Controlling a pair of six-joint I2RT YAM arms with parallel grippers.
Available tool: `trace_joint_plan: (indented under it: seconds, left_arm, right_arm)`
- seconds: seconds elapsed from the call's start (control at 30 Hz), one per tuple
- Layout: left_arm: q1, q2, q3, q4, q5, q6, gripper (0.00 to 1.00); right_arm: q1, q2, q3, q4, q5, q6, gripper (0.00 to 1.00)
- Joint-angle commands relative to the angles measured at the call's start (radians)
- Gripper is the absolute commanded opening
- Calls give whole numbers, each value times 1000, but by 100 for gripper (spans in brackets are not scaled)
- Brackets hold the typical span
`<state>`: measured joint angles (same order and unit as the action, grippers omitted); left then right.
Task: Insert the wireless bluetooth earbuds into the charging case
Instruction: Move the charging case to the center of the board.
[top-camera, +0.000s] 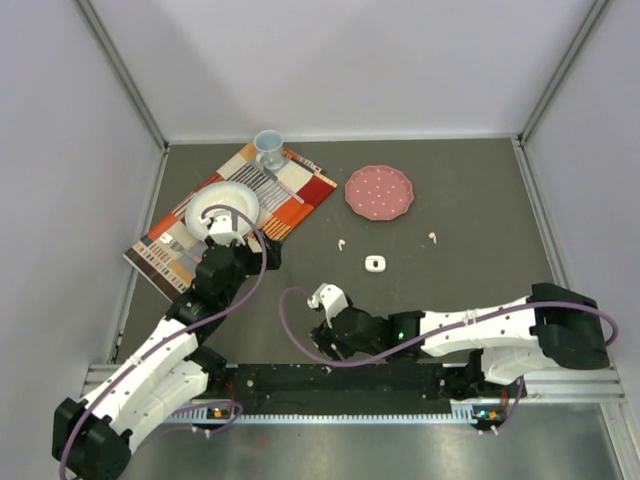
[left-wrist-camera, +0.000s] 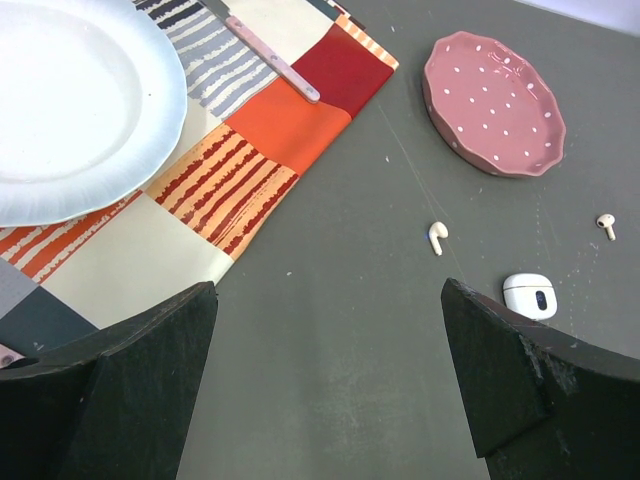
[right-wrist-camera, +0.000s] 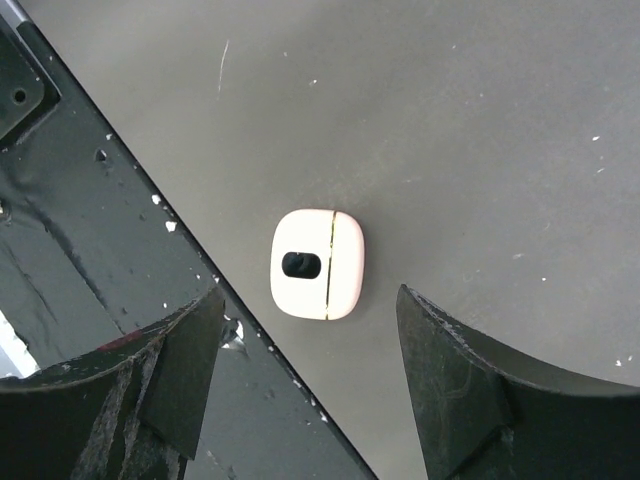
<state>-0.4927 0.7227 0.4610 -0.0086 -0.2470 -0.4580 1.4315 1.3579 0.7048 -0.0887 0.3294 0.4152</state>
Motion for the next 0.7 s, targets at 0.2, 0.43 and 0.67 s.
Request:
trace_joint_plan:
  seconds: [0.2, 0.43, 0.67]
  left_arm:
    - [5, 4, -10, 35, 18, -10, 99]
    - [6, 4, -9, 35, 11, -4, 99]
    - [8, 20, -7, 38, 14, -2, 99]
  right_arm:
    - [9, 66, 19, 33, -39, 25, 69]
    - [9, 144, 65, 15, -29, 31, 65]
    - [9, 161, 67, 29, -15, 16, 63]
